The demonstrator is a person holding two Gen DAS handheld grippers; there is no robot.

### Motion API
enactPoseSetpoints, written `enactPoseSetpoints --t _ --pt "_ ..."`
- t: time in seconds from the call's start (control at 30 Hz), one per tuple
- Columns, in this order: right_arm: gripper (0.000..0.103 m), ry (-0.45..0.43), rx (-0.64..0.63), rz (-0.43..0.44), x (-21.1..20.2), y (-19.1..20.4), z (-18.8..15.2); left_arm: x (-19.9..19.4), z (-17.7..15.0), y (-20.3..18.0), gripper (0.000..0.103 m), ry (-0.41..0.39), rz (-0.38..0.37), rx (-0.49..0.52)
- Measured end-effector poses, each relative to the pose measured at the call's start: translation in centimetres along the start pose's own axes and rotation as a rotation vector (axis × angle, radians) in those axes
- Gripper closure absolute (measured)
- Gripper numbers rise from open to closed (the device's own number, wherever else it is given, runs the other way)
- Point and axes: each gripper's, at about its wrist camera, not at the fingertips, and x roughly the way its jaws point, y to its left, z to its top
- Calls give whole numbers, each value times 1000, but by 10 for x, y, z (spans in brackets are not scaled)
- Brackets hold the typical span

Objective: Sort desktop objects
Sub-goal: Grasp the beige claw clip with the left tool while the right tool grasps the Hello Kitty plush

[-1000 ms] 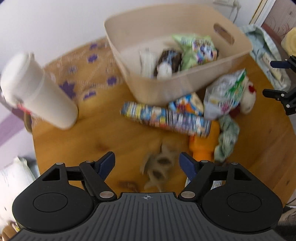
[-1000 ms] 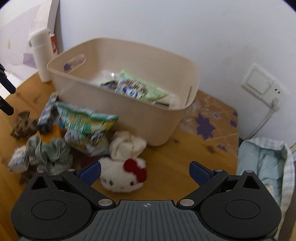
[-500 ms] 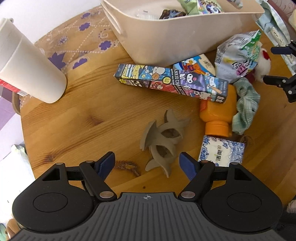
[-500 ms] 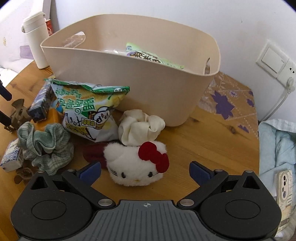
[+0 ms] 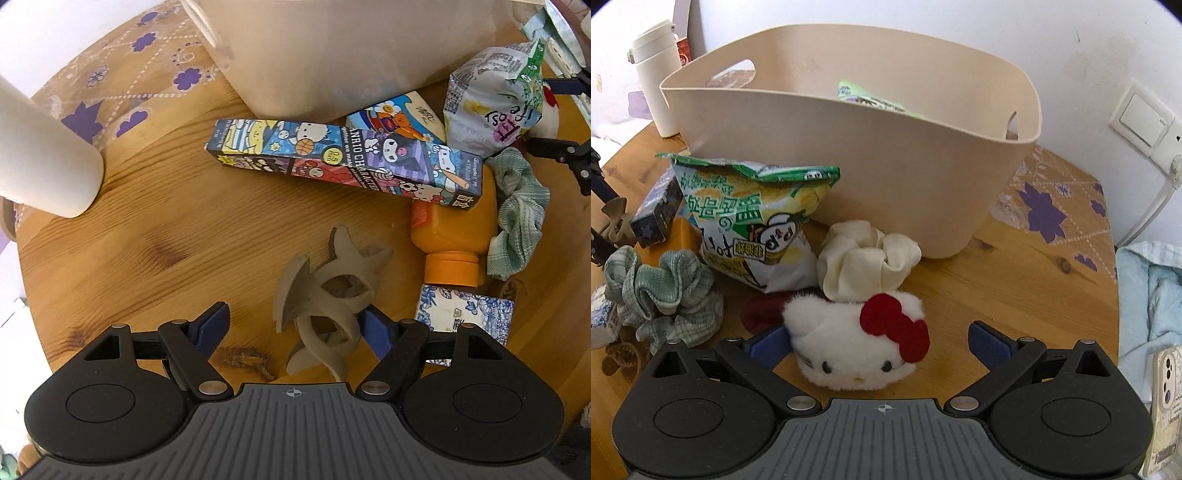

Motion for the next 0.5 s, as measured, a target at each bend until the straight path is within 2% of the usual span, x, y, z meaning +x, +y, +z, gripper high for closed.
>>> enactPoseSetpoints --t 0.1,0.17,0.2,0.23,0.5 --pt "26 11 -13 36 1 3 2 0 -1 -5 32 -11 -1 32" --pt "34 19 -30 50 -1 6 3 1 0 -7 47 -3 -8 55" --pt "41 21 -35 57 -2 8 3 1 0 -8 49 -4 -17 56" --pt "43 24 -36 60 -3 9 4 0 1 -8 53 -7 -17 55" --pt "44 9 -61 79 -26 13 -4 -8 -5 -5 53 -24 -40 35"
